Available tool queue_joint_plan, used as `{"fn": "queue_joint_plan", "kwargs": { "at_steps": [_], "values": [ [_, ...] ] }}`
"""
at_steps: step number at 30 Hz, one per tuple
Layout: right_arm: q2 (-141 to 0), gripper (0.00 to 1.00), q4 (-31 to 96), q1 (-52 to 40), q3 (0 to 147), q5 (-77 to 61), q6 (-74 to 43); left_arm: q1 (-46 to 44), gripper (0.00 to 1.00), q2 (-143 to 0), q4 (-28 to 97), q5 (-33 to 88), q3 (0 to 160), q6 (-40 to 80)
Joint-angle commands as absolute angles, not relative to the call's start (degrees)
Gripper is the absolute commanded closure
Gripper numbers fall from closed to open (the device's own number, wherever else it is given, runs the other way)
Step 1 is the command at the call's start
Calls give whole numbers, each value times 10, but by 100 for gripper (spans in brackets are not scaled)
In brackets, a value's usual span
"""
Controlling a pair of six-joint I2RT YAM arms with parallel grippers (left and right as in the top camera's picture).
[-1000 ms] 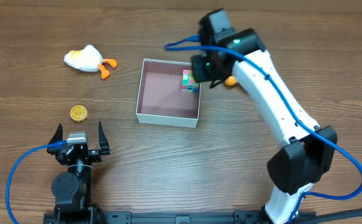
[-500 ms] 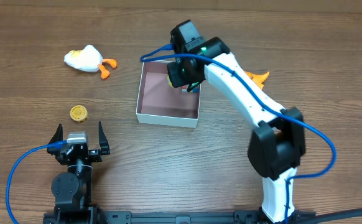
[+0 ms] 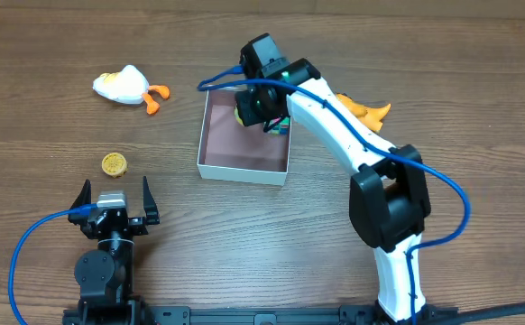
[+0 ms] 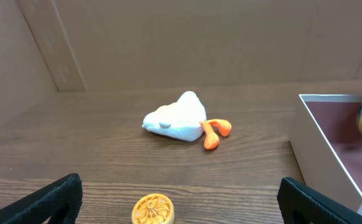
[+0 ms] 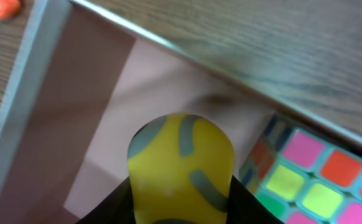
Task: Pack container
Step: 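Lift the yellow ball and carry it left over the box, then lower the ball into the box and open the right gripper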
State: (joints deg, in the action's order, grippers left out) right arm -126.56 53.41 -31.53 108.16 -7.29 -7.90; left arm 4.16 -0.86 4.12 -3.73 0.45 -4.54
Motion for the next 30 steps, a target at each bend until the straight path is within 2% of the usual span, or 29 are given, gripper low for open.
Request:
{"fn": "queue_joint_plan", "kwargs": {
  "at_steps": [1,6,18,21,26,30],
  "values": [
    [-1277,57,533,-319,1095,-79,-79,45,0,-6,39,-44,3,-36],
    [-1277,41,535,-319,1095,-78,-79,45,0,-6,39,-44,3,-36],
    [-1277,37,543,-319,1095,-79,-79,45,0,-6,39,-44,3,-36],
    [-1277,33,543,-319,1095,-79,-79,45,0,-6,39,-44,3,-36],
    [-1277,7,543,-319,1095,-92,-74,45,0,-6,39,-44,3,-36],
    [-1277,5,545,-319,1095,-92,-74,45,0,-6,39,-44,3,-36]
  ]
}}
